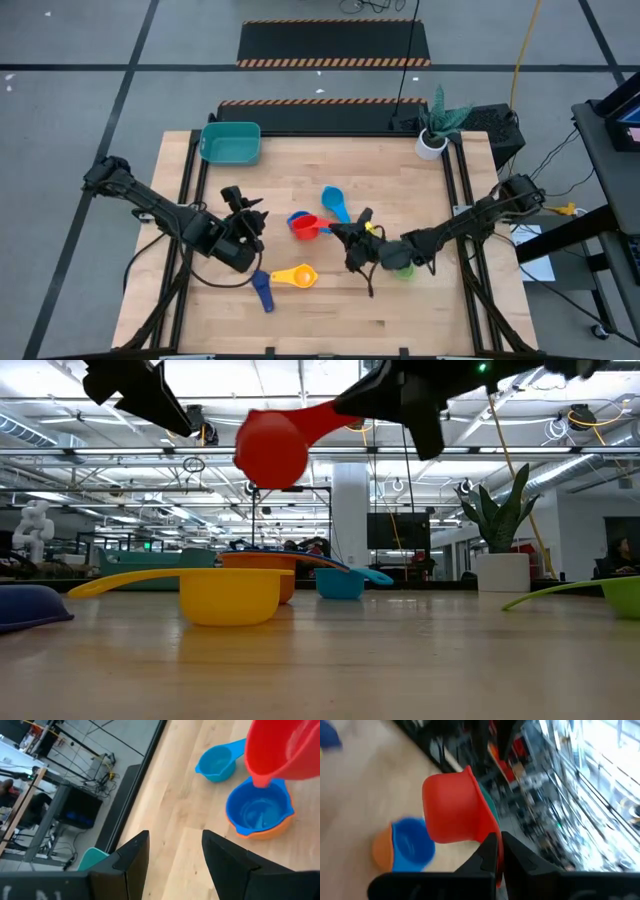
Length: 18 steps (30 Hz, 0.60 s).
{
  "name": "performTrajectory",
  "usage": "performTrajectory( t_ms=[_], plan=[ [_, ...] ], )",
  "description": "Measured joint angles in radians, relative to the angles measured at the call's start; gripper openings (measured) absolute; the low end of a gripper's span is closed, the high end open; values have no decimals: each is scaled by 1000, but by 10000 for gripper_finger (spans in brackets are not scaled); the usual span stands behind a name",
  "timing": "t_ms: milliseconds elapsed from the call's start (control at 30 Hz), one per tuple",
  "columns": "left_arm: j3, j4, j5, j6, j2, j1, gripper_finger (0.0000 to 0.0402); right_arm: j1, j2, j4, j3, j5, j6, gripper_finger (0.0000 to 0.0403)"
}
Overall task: Nest measuring cups in basket
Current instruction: Stack the red measuring cup on top of the blue measuring cup
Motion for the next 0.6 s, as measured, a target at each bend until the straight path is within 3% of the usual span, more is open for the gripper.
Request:
performTrajectory(
  t_ms=[133,300,600],
  plan=[
    [0,0,6,-5,0,2,186,-70,0,104,-52,-137,-12,0],
    [0,1,29,22,0,1,186,-132,0,64,-59,-340,-54,0],
    [0,2,21,129,0,30,186,-255,0,110,-59,-394,-201,0]
  ],
)
